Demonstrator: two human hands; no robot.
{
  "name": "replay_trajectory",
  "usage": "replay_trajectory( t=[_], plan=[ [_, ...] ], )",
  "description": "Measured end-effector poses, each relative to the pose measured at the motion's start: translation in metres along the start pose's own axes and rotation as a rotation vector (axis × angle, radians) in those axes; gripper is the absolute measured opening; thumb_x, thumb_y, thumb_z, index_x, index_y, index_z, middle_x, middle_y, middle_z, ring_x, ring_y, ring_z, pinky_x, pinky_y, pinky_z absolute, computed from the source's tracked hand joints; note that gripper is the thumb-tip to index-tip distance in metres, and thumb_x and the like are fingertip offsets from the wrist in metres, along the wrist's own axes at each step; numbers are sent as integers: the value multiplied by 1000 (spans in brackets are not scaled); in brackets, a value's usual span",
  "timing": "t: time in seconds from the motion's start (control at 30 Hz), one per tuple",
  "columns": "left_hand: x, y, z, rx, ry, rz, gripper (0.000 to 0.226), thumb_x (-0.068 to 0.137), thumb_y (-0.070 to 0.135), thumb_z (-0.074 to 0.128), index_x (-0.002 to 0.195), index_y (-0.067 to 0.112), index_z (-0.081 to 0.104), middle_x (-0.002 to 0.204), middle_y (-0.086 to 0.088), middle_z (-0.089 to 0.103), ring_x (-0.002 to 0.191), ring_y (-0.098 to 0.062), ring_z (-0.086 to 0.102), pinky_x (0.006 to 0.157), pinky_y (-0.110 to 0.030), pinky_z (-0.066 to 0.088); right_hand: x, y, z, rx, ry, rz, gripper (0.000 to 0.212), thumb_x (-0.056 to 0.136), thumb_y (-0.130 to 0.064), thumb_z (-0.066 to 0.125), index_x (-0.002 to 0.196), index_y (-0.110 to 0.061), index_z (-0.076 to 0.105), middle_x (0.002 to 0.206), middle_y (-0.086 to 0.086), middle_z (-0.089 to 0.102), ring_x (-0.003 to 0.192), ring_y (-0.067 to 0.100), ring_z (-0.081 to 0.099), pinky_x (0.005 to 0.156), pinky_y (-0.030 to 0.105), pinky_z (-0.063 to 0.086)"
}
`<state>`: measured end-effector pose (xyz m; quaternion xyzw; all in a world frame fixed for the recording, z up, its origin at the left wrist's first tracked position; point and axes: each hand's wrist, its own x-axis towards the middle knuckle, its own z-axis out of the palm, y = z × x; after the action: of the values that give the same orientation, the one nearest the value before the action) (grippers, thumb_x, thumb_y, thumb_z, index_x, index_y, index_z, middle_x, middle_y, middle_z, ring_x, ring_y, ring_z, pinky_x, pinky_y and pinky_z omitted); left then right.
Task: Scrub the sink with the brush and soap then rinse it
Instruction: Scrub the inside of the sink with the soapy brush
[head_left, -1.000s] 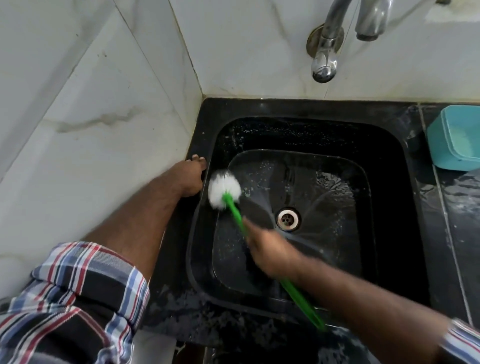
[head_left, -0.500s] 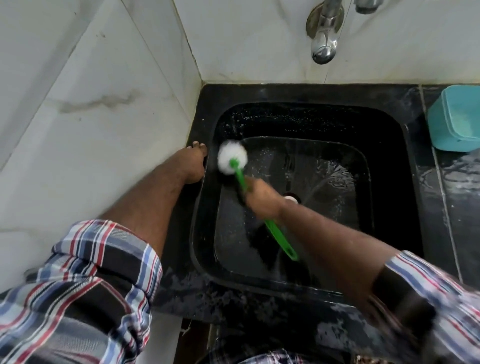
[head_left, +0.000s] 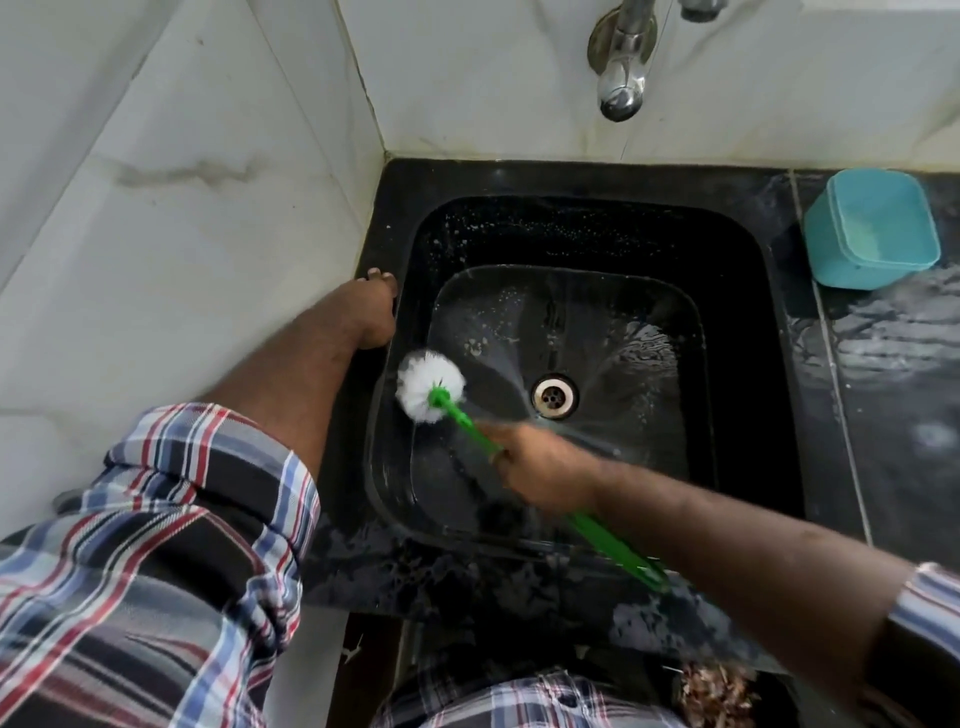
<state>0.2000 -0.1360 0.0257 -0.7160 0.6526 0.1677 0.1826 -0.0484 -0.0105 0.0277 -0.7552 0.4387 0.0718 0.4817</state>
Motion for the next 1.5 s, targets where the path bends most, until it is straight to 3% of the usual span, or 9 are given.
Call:
replay_trajectory(
  t=[0.1,0.17,0.37,0.47,0.67,0.8,1.07,1.33,1.5],
  plan=[
    [0,1,0,-14,3,14,66,95,10,45,155,5,18,162,-19,9,142,-37,32,116,-42,31,-42,16,14,-197,-196,-24,53,92,-16,39,143,-31,43,122,7,67,105,24,66,82,24,47],
    [-1,0,2,-21,20,26,66,94,12,50,152,0,22,159,-24,17,139,-39,37,113,-43,34,-67,28,2,-221,-182,50,55,96,-21,40,148,-37,36,131,3,63,114,22,61,83,20,42],
    [-5,38,-14,-167,248,-74,37,86,18,53,120,8,61,118,-22,62,106,-39,63,90,-44,54,-148,61,-51,93,324,321,45,97,-23,49,139,-39,45,78,-8,65,53,-2,55,51,11,42],
    [-12,118,-27,-365,354,12,39,85,19,52,122,19,63,119,-17,65,109,-37,63,90,-44,53,-192,82,-86,309,574,399,41,94,-12,52,127,-35,52,75,5,67,45,12,52,38,24,41],
    [-18,314,-35,-853,132,251,26,83,28,65,107,20,71,108,-8,73,102,-26,69,90,-29,54,-248,130,-174,334,995,448,49,88,-2,49,129,-28,57,71,5,65,44,22,49,38,26,41],
    [-15,407,-33,-1075,13,262,28,77,38,69,99,20,66,100,-6,74,92,-26,72,84,-38,59,-254,162,-213,127,963,556,56,80,-15,54,132,-37,56,62,-4,61,42,17,57,47,28,49],
    [38,481,-20,-1411,17,38,34,68,44,72,89,25,53,95,-8,71,81,-28,73,76,-41,61,-232,170,-232,-164,827,559,55,90,-14,50,142,-30,49,126,8,65,101,22,64,86,27,48],
    [28,493,-8,-1641,58,3,26,64,13,70,79,25,53,83,0,68,75,-21,72,73,-40,62,-212,173,-214,-319,651,658,59,92,-6,39,148,-23,31,104,6,48,99,29,59,87,39,51],
    [18,495,3,-1649,109,29,32,77,7,72,82,28,48,81,6,64,79,-17,71,79,-39,61,-212,172,-198,-523,569,694,66,93,5,35,155,-8,14,123,16,44,103,38,61,86,46,51]
  ],
)
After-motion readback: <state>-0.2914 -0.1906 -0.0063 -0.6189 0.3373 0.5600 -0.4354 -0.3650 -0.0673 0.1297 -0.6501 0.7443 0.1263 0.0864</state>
